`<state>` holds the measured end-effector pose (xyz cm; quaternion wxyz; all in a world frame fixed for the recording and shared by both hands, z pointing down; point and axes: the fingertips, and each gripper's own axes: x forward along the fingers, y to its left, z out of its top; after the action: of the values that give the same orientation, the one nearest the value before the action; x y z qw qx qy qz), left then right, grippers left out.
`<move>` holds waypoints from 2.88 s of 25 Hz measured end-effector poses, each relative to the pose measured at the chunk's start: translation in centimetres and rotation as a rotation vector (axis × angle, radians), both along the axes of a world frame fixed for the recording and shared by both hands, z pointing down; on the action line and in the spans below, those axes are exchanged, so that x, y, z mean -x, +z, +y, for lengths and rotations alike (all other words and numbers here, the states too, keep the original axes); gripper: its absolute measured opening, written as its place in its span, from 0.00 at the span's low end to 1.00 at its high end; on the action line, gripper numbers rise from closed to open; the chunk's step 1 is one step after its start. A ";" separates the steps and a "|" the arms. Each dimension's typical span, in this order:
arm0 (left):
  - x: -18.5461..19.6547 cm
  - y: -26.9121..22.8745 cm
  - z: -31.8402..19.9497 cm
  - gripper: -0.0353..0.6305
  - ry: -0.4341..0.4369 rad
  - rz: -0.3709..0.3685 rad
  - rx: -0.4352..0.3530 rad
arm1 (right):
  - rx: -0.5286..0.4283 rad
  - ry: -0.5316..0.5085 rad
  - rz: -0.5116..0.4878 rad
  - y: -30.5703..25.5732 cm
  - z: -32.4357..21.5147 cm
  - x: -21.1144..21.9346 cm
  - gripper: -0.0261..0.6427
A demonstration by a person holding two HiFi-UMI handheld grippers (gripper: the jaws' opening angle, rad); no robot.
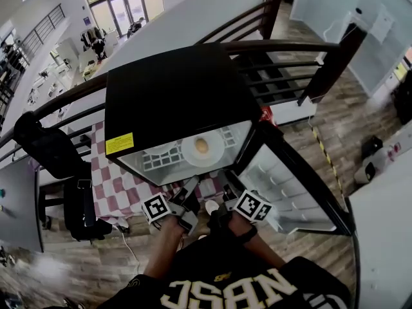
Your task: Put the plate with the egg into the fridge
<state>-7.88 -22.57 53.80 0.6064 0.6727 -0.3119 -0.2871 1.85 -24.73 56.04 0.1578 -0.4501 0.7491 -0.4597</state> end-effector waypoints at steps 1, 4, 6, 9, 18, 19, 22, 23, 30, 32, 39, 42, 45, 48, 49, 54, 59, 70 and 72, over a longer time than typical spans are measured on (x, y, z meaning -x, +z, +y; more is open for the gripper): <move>0.1 -0.3 0.1 0.38 -0.002 -0.009 -0.023 | -0.031 -0.009 0.047 -0.3 0.2 0.0 0.29; 0.4 -0.7 0.5 0.38 -0.006 -0.064 -0.090 | -0.135 -0.033 0.219 -1.0 0.7 0.0 0.29; 0.8 -0.3 0.8 0.38 0.001 -0.181 -0.122 | -0.185 -0.050 0.317 -1.3 0.8 0.3 0.29; 1.1 0.2 1.0 0.37 0.013 -0.367 -0.187 | -0.230 -0.077 0.426 -1.5 1.0 0.9 0.29; 3.4 0.4 0.0 0.29 -0.026 -0.855 -0.326 | -0.296 -0.146 0.628 -0.9 0.7 3.8 0.29; 3.7 0.4 -0.1 0.27 -0.034 -0.903 -0.341 | -0.306 -0.152 0.645 -0.9 0.6 4.2 0.29; 4.4 0.1 -0.7 0.23 -0.056 -1.004 -0.376 | -0.336 -0.163 0.696 -1.0 0.1 5.2 0.29; 4.6 0.0 -0.9 0.21 -0.061 -1.012 -0.379 | -0.344 -0.165 0.710 -1.1 0.0 5.4 0.28; 4.6 1.0 -1.9 0.18 -0.057 -0.963 -0.332 | -0.480 -0.186 0.866 -2.6 -0.8 7.1 0.16; 4.7 1.3 -2.0 0.18 -0.055 -0.961 -0.323 | -0.485 -0.207 0.888 -2.2 -1.0 7.7 0.14; 5.2 1.8 -2.7 0.17 -0.056 -0.962 -0.302 | -0.475 -0.219 0.930 -1.3 -1.8 8.2 0.13; 5.3 1.9 -3.1 0.17 -0.059 -0.963 -0.300 | -0.474 -0.211 0.936 -1.2 -2.5 8.3 0.12; 5.4 1.9 -3.4 0.17 -0.063 -0.967 -0.302 | -0.470 -0.199 0.938 -1.2 -3.2 8.2 0.12; 5.5 1.7 -3.7 0.17 -0.070 -0.967 -0.304 | -0.453 -0.188 0.932 -1.1 -4.1 7.8 0.11; 5.5 1.6 -3.8 0.17 -0.072 -0.967 -0.306 | -0.448 -0.184 0.929 -1.1 -4.4 7.7 0.11; 5.9 1.3 -4.2 0.17 -0.089 -0.969 -0.309 | -0.443 -0.178 0.910 -1.1 -5.7 7.8 0.11; 6.2 1.1 -4.7 0.17 -0.104 -0.964 -0.313 | -0.433 -0.198 0.886 -1.0 -6.9 8.3 0.11; 7.9 0.4 -4.9 0.17 -0.155 -0.964 -0.312 | -0.402 -0.204 0.882 -0.9 -9.2 8.1 0.11; 7.9 0.5 -4.6 0.17 -0.156 -0.960 -0.311 | -0.389 -0.207 0.872 -0.6 -9.2 8.0 0.11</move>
<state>-15.81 -27.21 54.26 0.2641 0.7858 -0.5583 -0.0331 -6.19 -33.90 55.42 -0.1361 -0.4860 0.8583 -0.0929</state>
